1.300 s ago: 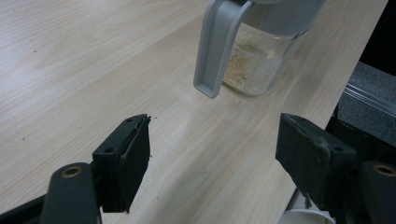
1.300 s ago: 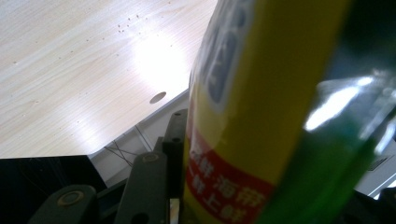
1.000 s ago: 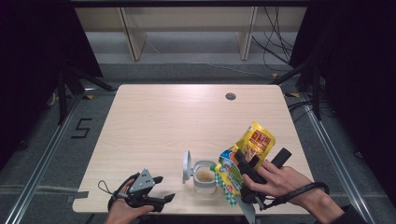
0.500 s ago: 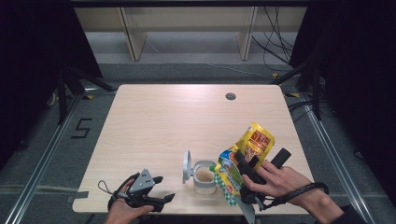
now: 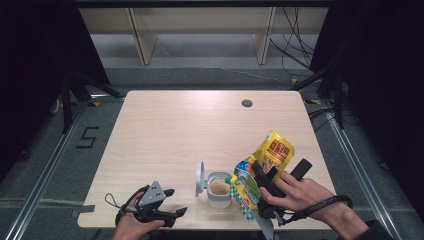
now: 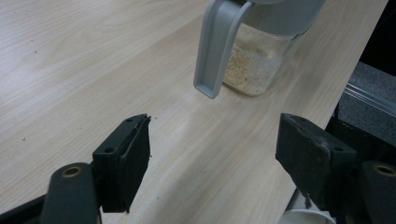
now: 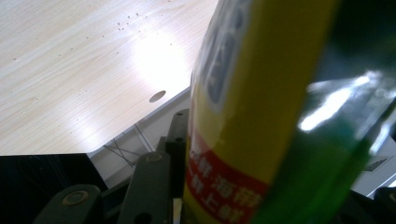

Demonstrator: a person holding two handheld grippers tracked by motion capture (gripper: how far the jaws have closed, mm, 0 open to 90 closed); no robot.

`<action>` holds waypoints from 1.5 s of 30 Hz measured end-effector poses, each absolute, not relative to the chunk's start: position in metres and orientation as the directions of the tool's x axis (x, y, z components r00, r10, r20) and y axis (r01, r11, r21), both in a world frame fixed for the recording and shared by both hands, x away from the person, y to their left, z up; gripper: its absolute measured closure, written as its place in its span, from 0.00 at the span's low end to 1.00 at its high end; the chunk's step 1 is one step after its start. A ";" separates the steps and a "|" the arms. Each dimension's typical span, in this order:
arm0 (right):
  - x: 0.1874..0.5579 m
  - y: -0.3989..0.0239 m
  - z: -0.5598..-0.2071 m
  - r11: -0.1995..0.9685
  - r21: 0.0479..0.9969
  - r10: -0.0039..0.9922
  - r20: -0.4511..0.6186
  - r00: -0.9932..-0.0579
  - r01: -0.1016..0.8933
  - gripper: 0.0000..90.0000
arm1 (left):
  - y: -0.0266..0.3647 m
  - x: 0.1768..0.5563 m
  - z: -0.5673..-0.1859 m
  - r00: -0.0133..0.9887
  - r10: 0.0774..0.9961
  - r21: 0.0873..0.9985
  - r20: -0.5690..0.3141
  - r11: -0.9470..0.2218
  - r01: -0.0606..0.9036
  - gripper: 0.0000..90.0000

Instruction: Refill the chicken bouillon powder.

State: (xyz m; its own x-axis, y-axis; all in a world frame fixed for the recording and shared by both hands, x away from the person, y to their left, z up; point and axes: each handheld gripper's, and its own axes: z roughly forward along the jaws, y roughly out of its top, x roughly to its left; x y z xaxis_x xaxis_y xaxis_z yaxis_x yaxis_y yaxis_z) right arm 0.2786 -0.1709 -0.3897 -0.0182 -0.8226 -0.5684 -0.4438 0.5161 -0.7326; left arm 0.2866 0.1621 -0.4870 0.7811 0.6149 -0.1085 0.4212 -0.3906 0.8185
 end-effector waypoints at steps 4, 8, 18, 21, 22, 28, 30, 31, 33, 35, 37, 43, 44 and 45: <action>0.278 -0.171 -0.390 0.521 -0.730 -0.820 -0.573 -0.020 -0.443 0.73 | 0.162 0.287 -0.487 0.781 0.615 0.819 -0.108 -0.391 0.421 0.29; 0.279 -0.171 -0.391 0.521 -0.730 -0.820 -0.572 -0.021 -0.443 0.73 | 0.162 0.287 -0.487 0.782 0.615 0.818 -0.108 -0.391 0.421 0.29; 0.278 -0.171 -0.389 0.516 -0.732 -0.823 -0.568 -0.018 -0.444 0.74 | 0.162 0.287 -0.487 0.780 0.616 0.818 -0.110 -0.389 0.423 0.28; 0.278 -0.171 -0.390 0.518 -0.730 -0.821 -0.570 -0.021 -0.445 0.74 | 0.162 0.287 -0.487 0.780 0.616 0.819 -0.109 -0.390 0.422 0.28; 0.278 -0.171 -0.390 0.518 -0.731 -0.821 -0.571 -0.018 -0.445 0.74 | 0.162 0.287 -0.487 0.781 0.615 0.819 -0.109 -0.390 0.421 0.29; 0.278 -0.172 -0.390 0.519 -0.729 -0.821 -0.571 -0.021 -0.447 0.74 | 0.162 0.287 -0.487 0.779 0.617 0.818 -0.113 -0.387 0.426 0.28; 0.278 -0.172 -0.390 0.519 -0.729 -0.821 -0.571 -0.022 -0.446 0.74 | 0.162 0.286 -0.487 0.778 0.619 0.815 -0.111 -0.392 0.428 0.29; 0.278 -0.172 -0.390 0.518 -0.730 -0.822 -0.570 -0.022 -0.446 0.74 | 0.162 0.286 -0.486 0.777 0.621 0.813 -0.109 -0.394 0.429 0.29; 0.278 -0.172 -0.390 0.516 -0.731 -0.823 -0.568 -0.020 -0.446 0.75 | 0.162 0.286 -0.486 0.777 0.620 0.812 -0.109 -0.395 0.429 0.29; 0.278 -0.171 -0.389 0.516 -0.732 -0.823 -0.568 -0.018 -0.445 0.75 | 0.162 0.286 -0.486 0.777 0.620 0.813 -0.109 -0.394 0.429 0.29; 0.278 -0.172 -0.389 0.518 -0.731 -0.821 -0.570 -0.019 -0.445 0.75 | 0.162 0.286 -0.486 0.777 0.620 0.813 -0.109 -0.394 0.429 0.28; 0.278 -0.172 -0.388 0.523 -0.727 -0.818 -0.574 -0.022 -0.445 0.75 | 0.162 0.287 -0.487 0.782 0.614 0.818 -0.107 -0.392 0.420 0.29; 0.278 -0.172 -0.388 0.523 -0.728 -0.818 -0.574 -0.022 -0.443 0.75 | 0.162 0.287 -0.487 0.781 0.615 0.818 -0.109 -0.390 0.422 0.29; 0.278 -0.172 -0.388 0.523 -0.728 -0.819 -0.574 -0.023 -0.443 0.75 | 0.162 0.286 -0.486 0.776 0.621 0.813 -0.107 -0.395 0.428 0.29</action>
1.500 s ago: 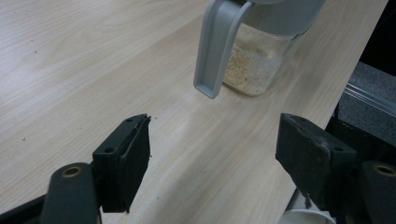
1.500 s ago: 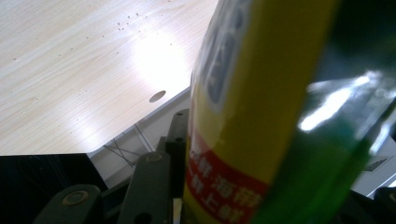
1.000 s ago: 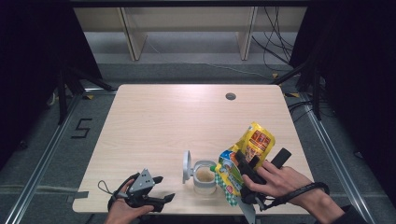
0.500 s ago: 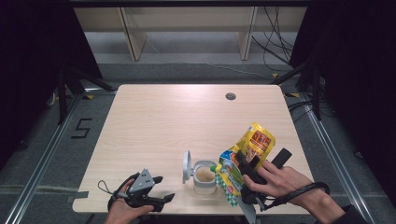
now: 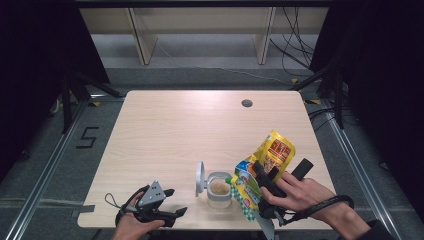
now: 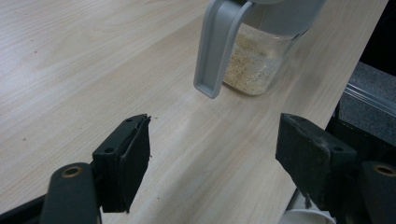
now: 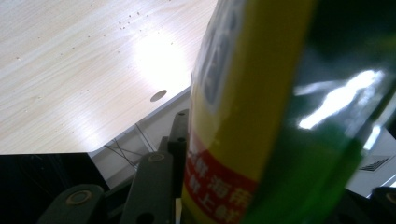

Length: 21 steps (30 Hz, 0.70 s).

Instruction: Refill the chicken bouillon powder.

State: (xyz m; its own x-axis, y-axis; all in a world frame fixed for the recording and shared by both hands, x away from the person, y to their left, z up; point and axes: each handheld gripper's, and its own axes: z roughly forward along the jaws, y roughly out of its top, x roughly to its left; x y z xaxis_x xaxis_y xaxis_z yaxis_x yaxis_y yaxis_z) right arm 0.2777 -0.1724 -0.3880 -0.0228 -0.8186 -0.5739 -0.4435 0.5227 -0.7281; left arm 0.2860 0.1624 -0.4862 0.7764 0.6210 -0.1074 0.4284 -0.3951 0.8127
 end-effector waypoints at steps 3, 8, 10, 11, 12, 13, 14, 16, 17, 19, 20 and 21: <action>0.278 -0.173 -0.389 0.521 -0.728 -0.819 -0.573 -0.022 -0.446 0.75 | 0.162 0.287 -0.487 0.781 0.615 0.819 -0.109 -0.390 0.421 0.29; 0.279 -0.173 -0.389 0.519 -0.727 -0.821 -0.571 -0.025 -0.449 0.75 | 0.162 0.286 -0.486 0.777 0.620 0.813 -0.109 -0.395 0.428 0.29; 0.278 -0.173 -0.389 0.519 -0.734 -0.822 -0.569 -0.019 -0.439 0.75 | 0.162 0.286 -0.486 0.777 0.620 0.813 -0.108 -0.395 0.428 0.29; 0.278 -0.173 -0.388 0.515 -0.732 -0.823 -0.567 -0.019 -0.446 0.75 | 0.163 0.287 -0.486 0.782 0.616 0.814 -0.101 -0.401 0.421 0.29; 0.278 -0.173 -0.388 0.520 -0.730 -0.820 -0.572 -0.021 -0.443 0.75 | 0.163 0.287 -0.486 0.781 0.616 0.814 -0.102 -0.400 0.422 0.28; 0.278 -0.173 -0.388 0.521 -0.728 -0.819 -0.573 -0.021 -0.446 0.75 | 0.162 0.286 -0.486 0.780 0.617 0.813 -0.104 -0.399 0.424 0.29; 0.278 -0.173 -0.388 0.520 -0.728 -0.819 -0.573 -0.022 -0.447 0.75 | 0.162 0.286 -0.486 0.779 0.618 0.814 -0.105 -0.398 0.424 0.29; 0.278 -0.172 -0.387 0.517 -0.732 -0.822 -0.570 -0.018 -0.443 0.75 | 0.162 0.287 -0.487 0.781 0.615 0.819 -0.106 -0.392 0.419 0.29; 0.278 -0.172 -0.387 0.517 -0.733 -0.822 -0.569 -0.017 -0.443 0.75 | 0.162 0.287 -0.487 0.781 0.615 0.818 -0.109 -0.391 0.421 0.29; 0.278 -0.172 -0.387 0.518 -0.733 -0.821 -0.571 -0.016 -0.442 0.76 | 0.162 0.287 -0.487 0.781 0.615 0.816 -0.106 -0.396 0.422 0.29; 0.278 -0.172 -0.387 0.516 -0.734 -0.822 -0.569 -0.016 -0.442 0.76 | 0.162 0.287 -0.487 0.781 0.615 0.818 -0.109 -0.391 0.421 0.29; 0.278 -0.172 -0.387 0.515 -0.734 -0.823 -0.568 -0.017 -0.442 0.76 | 0.162 0.287 -0.487 0.782 0.614 0.818 -0.107 -0.393 0.420 0.29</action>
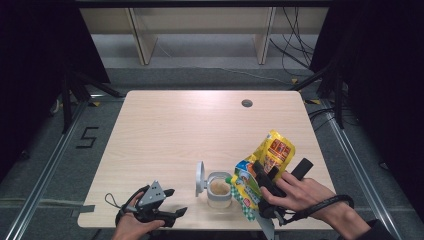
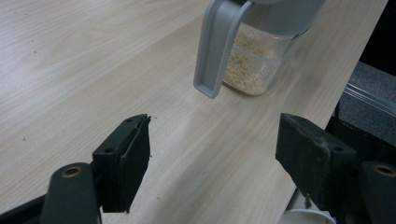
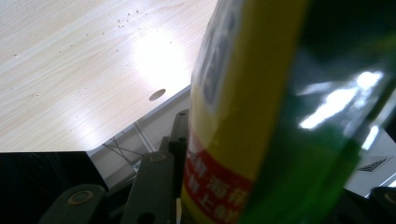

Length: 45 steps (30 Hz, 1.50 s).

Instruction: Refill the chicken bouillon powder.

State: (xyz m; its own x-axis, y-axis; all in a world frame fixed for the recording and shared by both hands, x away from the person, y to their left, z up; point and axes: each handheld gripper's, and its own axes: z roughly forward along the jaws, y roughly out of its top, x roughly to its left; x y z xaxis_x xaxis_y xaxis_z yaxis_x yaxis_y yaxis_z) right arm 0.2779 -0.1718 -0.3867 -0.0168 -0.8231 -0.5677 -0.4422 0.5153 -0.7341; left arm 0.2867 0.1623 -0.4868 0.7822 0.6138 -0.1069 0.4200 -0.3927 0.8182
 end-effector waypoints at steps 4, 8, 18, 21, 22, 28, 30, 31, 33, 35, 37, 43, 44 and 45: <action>0.278 -0.171 -0.387 0.512 -0.736 -0.824 -0.567 -0.012 -0.443 0.76 | 0.162 0.287 -0.487 0.782 0.614 0.818 -0.107 -0.393 0.420 0.29; 0.277 -0.171 -0.386 0.514 -0.734 -0.823 -0.568 -0.013 -0.444 0.76 | 0.163 0.286 -0.486 0.781 0.617 0.813 -0.101 -0.401 0.422 0.29; 0.277 -0.172 -0.385 0.515 -0.735 -0.822 -0.569 -0.012 -0.442 0.76 | 0.162 0.287 -0.487 0.781 0.615 0.818 -0.108 -0.392 0.421 0.29; 0.278 -0.172 -0.385 0.517 -0.733 -0.821 -0.571 -0.014 -0.443 0.76 | 0.162 0.287 -0.487 0.779 0.617 0.818 -0.113 -0.387 0.425 0.29; 0.278 -0.172 -0.385 0.517 -0.733 -0.821 -0.571 -0.013 -0.442 0.76 | 0.162 0.287 -0.487 0.780 0.616 0.818 -0.111 -0.388 0.424 0.29; 0.277 -0.173 -0.385 0.514 -0.736 -0.822 -0.570 -0.005 -0.441 0.76 | 0.162 0.286 -0.486 0.777 0.620 0.813 -0.109 -0.395 0.429 0.29; 0.277 -0.173 -0.385 0.516 -0.735 -0.821 -0.571 -0.010 -0.439 0.76 | 0.162 0.286 -0.486 0.777 0.620 0.813 -0.109 -0.394 0.429 0.29; 0.278 -0.173 -0.385 0.515 -0.735 -0.821 -0.571 -0.009 -0.441 0.76 | 0.162 0.286 -0.486 0.777 0.620 0.812 -0.109 -0.395 0.429 0.29; 0.277 -0.173 -0.385 0.515 -0.736 -0.822 -0.569 -0.010 -0.440 0.76 | 0.162 0.286 -0.486 0.777 0.620 0.813 -0.109 -0.395 0.429 0.29; 0.277 -0.173 -0.385 0.514 -0.735 -0.822 -0.569 -0.011 -0.442 0.76 | 0.162 0.286 -0.486 0.777 0.620 0.812 -0.109 -0.395 0.429 0.29; 0.277 -0.173 -0.385 0.517 -0.734 -0.821 -0.571 -0.012 -0.441 0.77 | 0.163 0.286 -0.486 0.777 0.620 0.813 -0.108 -0.395 0.428 0.29; 0.277 -0.173 -0.385 0.512 -0.737 -0.823 -0.568 -0.008 -0.440 0.77 | 0.162 0.286 -0.486 0.777 0.620 0.813 -0.109 -0.394 0.428 0.29; 0.277 -0.173 -0.385 0.512 -0.737 -0.823 -0.567 -0.008 -0.441 0.77 | 0.162 0.286 -0.486 0.777 0.620 0.813 -0.109 -0.394 0.429 0.28; 0.277 -0.173 -0.385 0.512 -0.737 -0.823 -0.568 -0.007 -0.440 0.77 | 0.162 0.287 -0.487 0.779 0.617 0.819 -0.113 -0.387 0.425 0.29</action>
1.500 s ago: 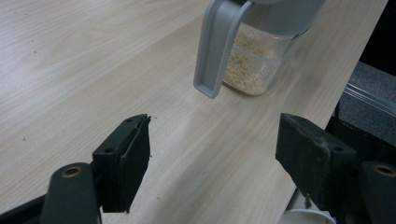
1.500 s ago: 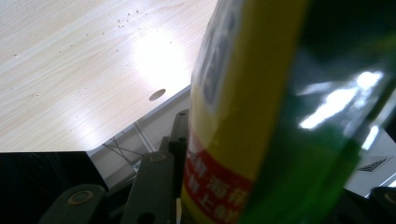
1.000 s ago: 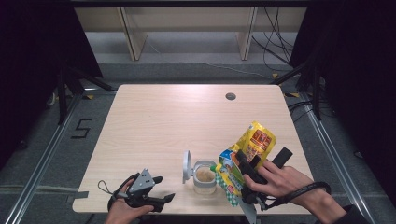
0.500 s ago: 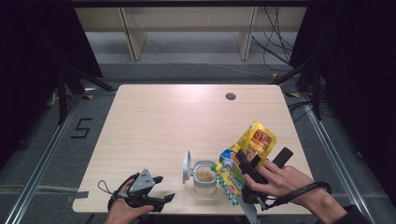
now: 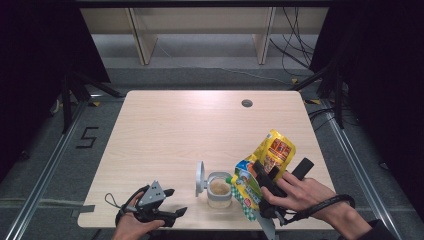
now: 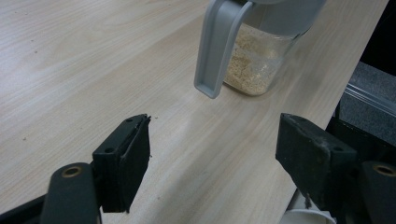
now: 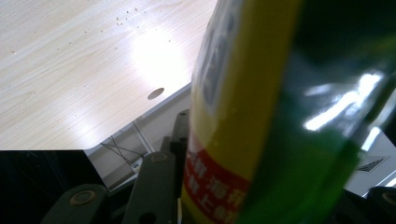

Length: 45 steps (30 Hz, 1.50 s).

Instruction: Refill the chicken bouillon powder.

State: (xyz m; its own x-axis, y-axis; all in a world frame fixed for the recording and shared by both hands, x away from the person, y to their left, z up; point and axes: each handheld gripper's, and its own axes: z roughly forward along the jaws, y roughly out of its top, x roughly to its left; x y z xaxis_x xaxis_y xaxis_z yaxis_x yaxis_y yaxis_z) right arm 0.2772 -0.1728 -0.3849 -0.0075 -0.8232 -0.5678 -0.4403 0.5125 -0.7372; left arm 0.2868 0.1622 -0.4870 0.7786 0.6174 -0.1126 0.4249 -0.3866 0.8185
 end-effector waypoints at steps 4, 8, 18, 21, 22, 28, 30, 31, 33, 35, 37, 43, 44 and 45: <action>0.277 -0.173 -0.385 0.513 -0.736 -0.823 -0.568 -0.009 -0.441 0.77 | 0.162 0.287 -0.487 0.778 0.618 0.819 -0.112 -0.386 0.425 0.29; 0.277 -0.173 -0.384 0.513 -0.737 -0.823 -0.568 -0.009 -0.441 0.77 | 0.162 0.287 -0.487 0.779 0.617 0.818 -0.112 -0.387 0.425 0.29; 0.277 -0.174 -0.385 0.516 -0.734 -0.821 -0.571 -0.011 -0.440 0.77 | 0.162 0.287 -0.487 0.779 0.617 0.818 -0.111 -0.389 0.425 0.28; 0.277 -0.174 -0.384 0.513 -0.738 -0.823 -0.568 -0.008 -0.439 0.77 | 0.163 0.286 -0.486 0.775 0.623 0.813 -0.110 -0.391 0.430 0.28; 0.277 -0.174 -0.384 0.513 -0.738 -0.824 -0.567 -0.009 -0.439 0.77 | 0.162 0.287 -0.487 0.775 0.621 0.819 -0.113 -0.384 0.427 0.28; 0.277 -0.174 -0.384 0.515 -0.738 -0.823 -0.568 -0.009 -0.437 0.77 | 0.163 0.287 -0.486 0.775 0.623 0.813 -0.104 -0.396 0.427 0.28; 0.277 -0.174 -0.384 0.515 -0.737 -0.822 -0.569 -0.010 -0.438 0.77 | 0.163 0.287 -0.486 0.776 0.622 0.817 -0.109 -0.388 0.426 0.28; 0.277 -0.174 -0.384 0.514 -0.738 -0.823 -0.568 -0.008 -0.438 0.77 | 0.163 0.287 -0.486 0.775 0.623 0.813 -0.104 -0.395 0.427 0.28; 0.277 -0.174 -0.384 0.510 -0.741 -0.825 -0.565 -0.004 -0.436 0.77 | 0.163 0.287 -0.485 0.774 0.625 0.808 -0.104 -0.401 0.432 0.28; 0.277 -0.174 -0.383 0.512 -0.739 -0.824 -0.567 -0.007 -0.439 0.77 | 0.164 0.287 -0.485 0.775 0.625 0.804 -0.095 -0.411 0.430 0.27; 0.277 -0.174 -0.383 0.515 -0.737 -0.823 -0.568 -0.010 -0.438 0.77 | 0.162 0.286 -0.486 0.767 0.631 0.815 -0.120 -0.378 0.439 0.26; 0.277 -0.174 -0.383 0.519 -0.732 -0.820 -0.573 -0.015 -0.441 0.77 | 0.162 0.287 -0.486 0.767 0.630 0.817 -0.121 -0.377 0.437 0.25; 0.277 -0.175 -0.383 0.521 -0.732 -0.818 -0.575 -0.013 -0.440 0.77 | 0.162 0.287 -0.486 0.767 0.630 0.816 -0.120 -0.377 0.437 0.25; 0.277 -0.175 -0.383 0.523 -0.731 -0.817 -0.576 -0.013 -0.439 0.77 | 0.162 0.287 -0.486 0.767 0.631 0.817 -0.121 -0.376 0.438 0.25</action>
